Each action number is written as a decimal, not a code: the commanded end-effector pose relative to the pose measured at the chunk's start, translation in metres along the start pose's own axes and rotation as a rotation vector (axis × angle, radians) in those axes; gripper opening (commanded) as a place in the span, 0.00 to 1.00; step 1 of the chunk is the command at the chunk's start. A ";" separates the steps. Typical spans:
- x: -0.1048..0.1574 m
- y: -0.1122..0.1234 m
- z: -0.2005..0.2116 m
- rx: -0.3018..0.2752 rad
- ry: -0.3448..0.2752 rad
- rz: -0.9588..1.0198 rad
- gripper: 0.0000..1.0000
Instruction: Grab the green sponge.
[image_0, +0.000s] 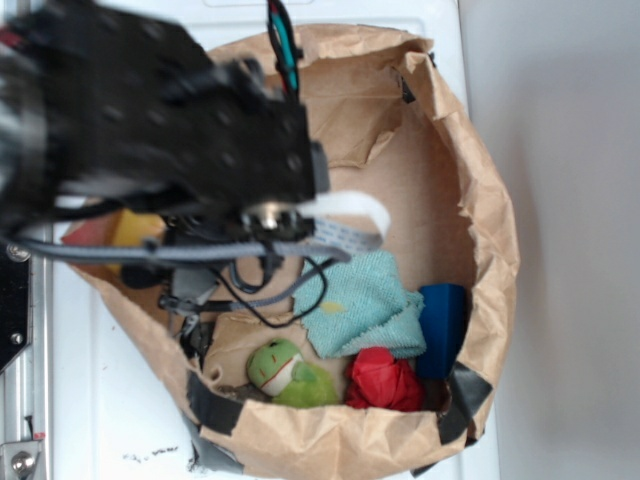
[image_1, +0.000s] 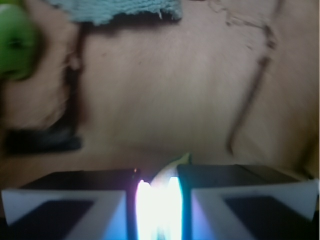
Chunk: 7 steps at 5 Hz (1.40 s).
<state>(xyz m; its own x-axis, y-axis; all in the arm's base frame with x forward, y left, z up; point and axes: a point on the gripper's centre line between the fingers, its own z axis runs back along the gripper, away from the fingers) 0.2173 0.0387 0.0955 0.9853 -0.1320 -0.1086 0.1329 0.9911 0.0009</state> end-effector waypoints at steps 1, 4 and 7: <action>0.003 0.000 0.056 -0.052 -0.111 0.035 0.00; 0.024 -0.021 0.083 -0.098 -0.259 0.072 0.00; 0.036 -0.027 0.091 -0.093 -0.356 0.115 0.00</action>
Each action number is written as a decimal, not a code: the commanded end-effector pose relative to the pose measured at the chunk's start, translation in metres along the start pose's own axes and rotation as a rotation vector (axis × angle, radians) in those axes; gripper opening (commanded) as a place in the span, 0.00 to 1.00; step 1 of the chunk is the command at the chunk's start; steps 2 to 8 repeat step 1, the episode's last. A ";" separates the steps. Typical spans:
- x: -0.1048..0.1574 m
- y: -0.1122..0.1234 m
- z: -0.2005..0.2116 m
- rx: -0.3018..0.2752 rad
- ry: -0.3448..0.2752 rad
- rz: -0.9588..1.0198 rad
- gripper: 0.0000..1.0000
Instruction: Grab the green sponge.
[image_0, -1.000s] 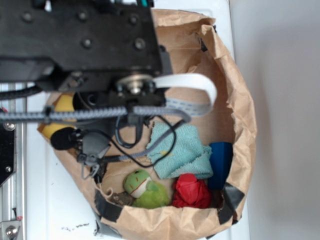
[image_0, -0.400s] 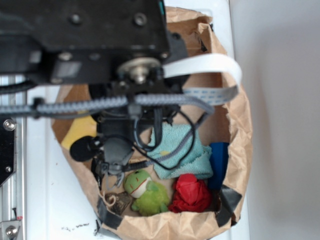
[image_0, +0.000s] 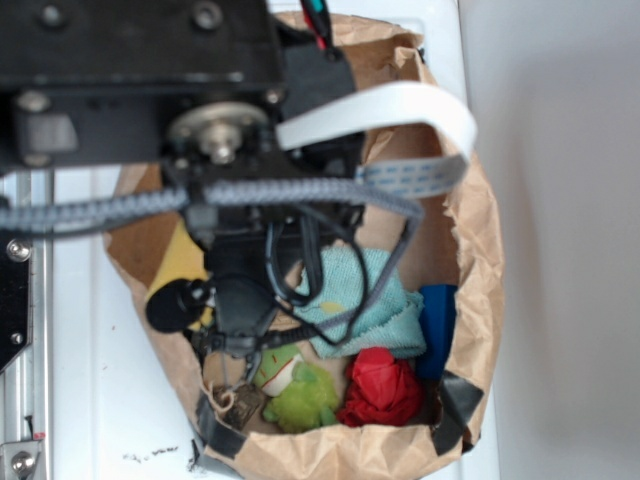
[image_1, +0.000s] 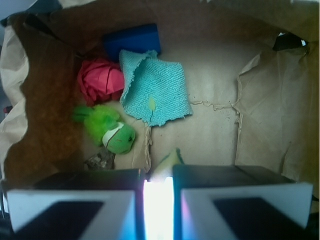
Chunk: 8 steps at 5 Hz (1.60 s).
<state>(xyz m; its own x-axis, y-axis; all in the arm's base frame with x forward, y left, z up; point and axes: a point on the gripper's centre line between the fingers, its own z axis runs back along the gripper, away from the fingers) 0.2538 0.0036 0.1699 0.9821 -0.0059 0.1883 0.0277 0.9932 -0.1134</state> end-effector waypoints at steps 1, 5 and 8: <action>0.014 0.001 0.009 0.023 -0.055 0.018 0.00; 0.014 0.001 0.009 0.023 -0.055 0.018 0.00; 0.014 0.001 0.009 0.023 -0.055 0.018 0.00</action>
